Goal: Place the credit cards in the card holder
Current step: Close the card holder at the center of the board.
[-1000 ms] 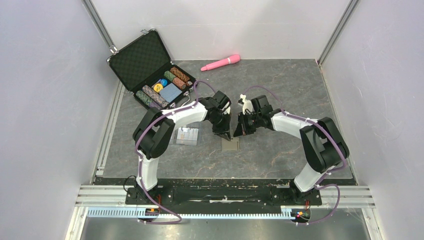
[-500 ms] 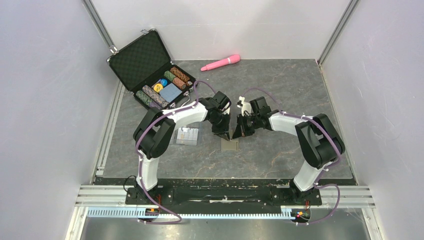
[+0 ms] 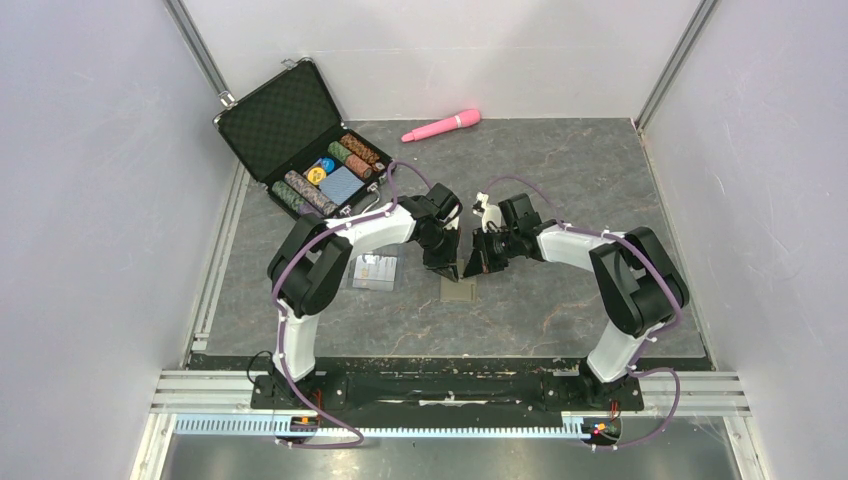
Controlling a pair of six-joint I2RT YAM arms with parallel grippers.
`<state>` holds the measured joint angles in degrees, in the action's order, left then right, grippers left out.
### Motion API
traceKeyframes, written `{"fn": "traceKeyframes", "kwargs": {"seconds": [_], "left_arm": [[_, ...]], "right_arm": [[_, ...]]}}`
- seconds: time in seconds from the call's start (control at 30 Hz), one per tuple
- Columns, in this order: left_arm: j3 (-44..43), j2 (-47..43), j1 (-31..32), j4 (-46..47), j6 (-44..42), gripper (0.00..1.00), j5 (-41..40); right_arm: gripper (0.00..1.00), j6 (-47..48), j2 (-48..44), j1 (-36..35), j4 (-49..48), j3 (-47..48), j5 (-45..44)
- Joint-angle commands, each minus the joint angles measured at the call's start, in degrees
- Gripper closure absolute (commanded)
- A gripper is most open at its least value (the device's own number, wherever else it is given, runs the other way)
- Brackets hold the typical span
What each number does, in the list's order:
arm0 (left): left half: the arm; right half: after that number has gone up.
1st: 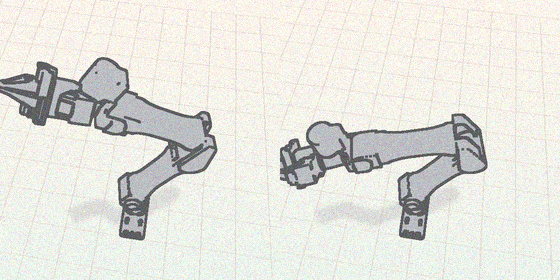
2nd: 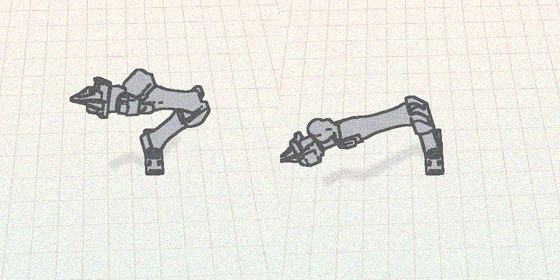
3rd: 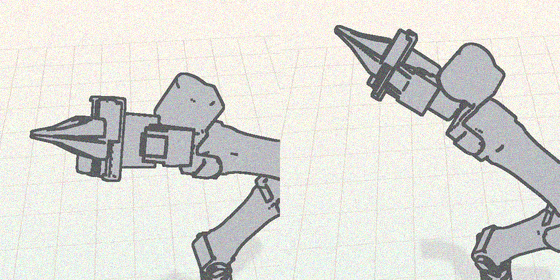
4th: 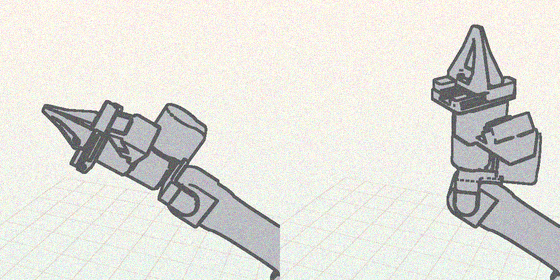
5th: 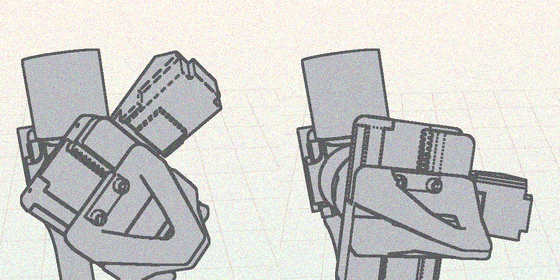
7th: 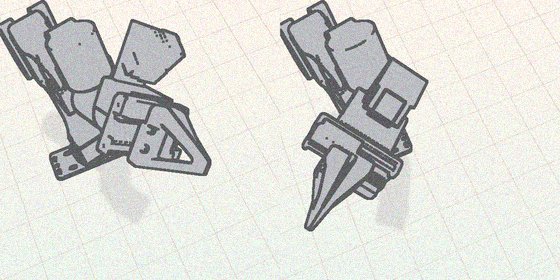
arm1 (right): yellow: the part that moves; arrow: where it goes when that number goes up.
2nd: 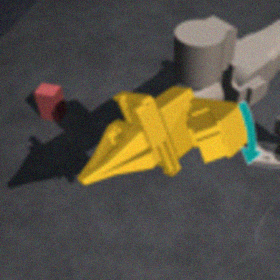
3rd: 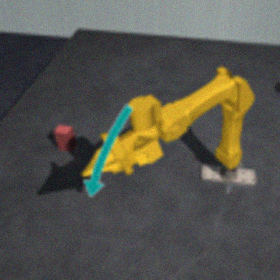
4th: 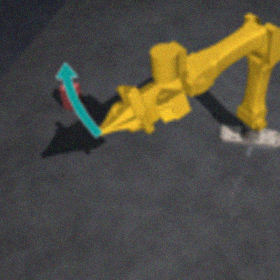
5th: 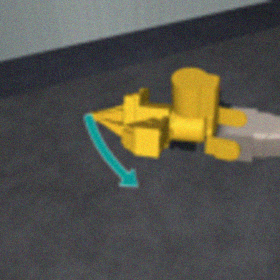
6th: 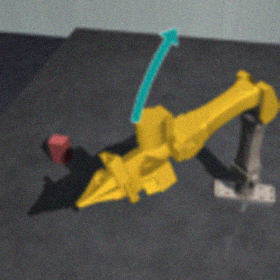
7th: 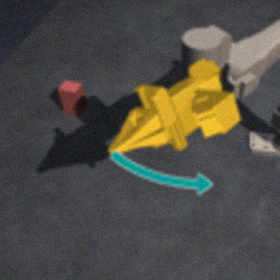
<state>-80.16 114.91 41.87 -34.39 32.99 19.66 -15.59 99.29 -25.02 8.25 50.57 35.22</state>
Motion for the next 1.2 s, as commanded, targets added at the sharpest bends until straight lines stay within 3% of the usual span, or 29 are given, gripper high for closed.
{"fn": "traceKeyframes", "kwargs": {"seconds": [0.0, 0.6, 1.17], "left_arm": [[-1.5, -1.4, 0.2, 0.5, -0.7, 0.98, 0.7], [-1.3, -5.5, 0.2, -0.4, -0.8, 0.98, -0.9], [0.2, -3.7, 0.2, -2.9, -1.9, 0.98, -3.6]], "right_arm": [[0.93, -0.2, -2.1, -0.8, -0.3, 2.1, -1.3], [0.86, -1.0, -4.0, -0.8, -1.3, 1.8, 0.2], [0.83, -1.0, -2.2, -0.9, -1.4, 1.5, 1.3]]}}
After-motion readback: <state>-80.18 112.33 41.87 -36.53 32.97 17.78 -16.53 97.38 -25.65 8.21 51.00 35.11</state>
